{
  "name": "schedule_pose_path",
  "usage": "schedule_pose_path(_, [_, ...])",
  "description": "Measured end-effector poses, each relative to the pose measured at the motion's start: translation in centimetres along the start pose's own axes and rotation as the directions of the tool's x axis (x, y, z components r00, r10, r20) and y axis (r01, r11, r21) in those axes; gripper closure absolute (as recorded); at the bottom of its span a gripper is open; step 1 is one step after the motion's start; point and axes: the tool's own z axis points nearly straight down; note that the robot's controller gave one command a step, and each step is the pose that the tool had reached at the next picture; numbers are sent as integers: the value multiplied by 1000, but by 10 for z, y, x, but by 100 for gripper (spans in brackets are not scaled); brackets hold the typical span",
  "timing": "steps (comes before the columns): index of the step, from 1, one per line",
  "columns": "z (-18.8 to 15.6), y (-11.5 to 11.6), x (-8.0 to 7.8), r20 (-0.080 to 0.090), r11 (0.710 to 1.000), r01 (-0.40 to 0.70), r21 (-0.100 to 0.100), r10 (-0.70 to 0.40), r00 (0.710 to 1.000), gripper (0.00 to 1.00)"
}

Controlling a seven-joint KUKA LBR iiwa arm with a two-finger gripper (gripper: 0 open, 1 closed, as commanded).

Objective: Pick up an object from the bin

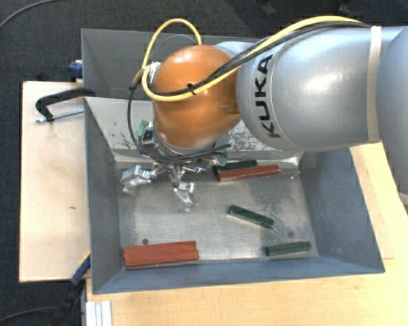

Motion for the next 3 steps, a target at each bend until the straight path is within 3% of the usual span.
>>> schedule_pose_path(1, [15,-45,21,-4,998,66,0,-66,998,0])
schedule_pose_path(2, [53,-85,119,-11,998,67,-6,-67,998,0])
schedule_pose_path(3, [67,-66,201,-12,1000,14,-8,-14,1000,0])
